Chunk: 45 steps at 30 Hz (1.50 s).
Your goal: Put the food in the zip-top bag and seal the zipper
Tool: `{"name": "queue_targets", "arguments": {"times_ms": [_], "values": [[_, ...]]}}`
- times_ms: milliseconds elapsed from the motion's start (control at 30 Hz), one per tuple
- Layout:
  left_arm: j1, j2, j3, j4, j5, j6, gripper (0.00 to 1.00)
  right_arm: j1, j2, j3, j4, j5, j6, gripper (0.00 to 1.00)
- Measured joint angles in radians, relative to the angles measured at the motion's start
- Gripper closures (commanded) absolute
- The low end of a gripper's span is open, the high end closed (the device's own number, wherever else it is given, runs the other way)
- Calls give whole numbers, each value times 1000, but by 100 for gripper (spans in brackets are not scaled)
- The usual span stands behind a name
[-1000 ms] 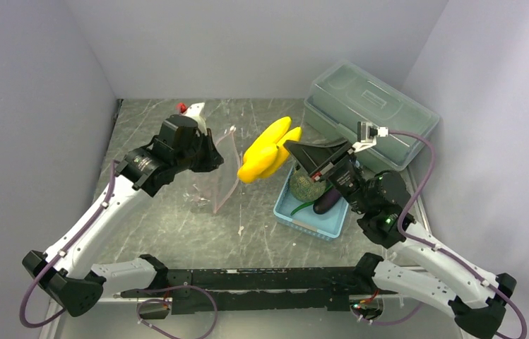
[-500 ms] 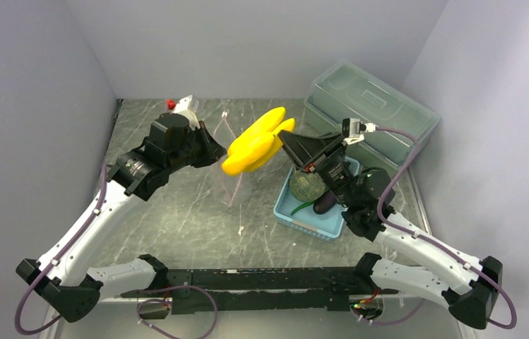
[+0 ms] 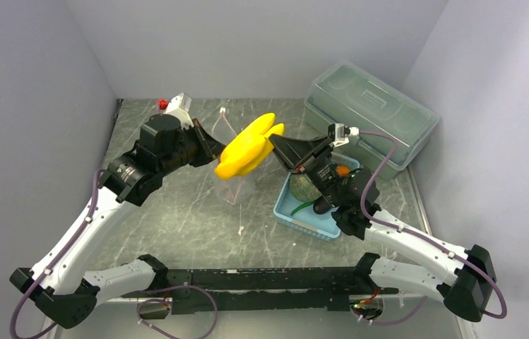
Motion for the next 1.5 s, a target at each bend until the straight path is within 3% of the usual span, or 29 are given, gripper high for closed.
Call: {"name": "queue_targets", "arguments": {"times_ms": [533, 1033, 1500], "values": [[1, -4, 0, 12, 37, -16, 100, 0, -76, -143, -29, 159, -53, 100], [2, 43, 43, -60, 134, 48, 100, 2, -146, -121, -202, 342, -369, 100], [2, 87, 176, -308, 95, 241, 100, 105, -82, -34, -271, 500, -721, 100]]}}
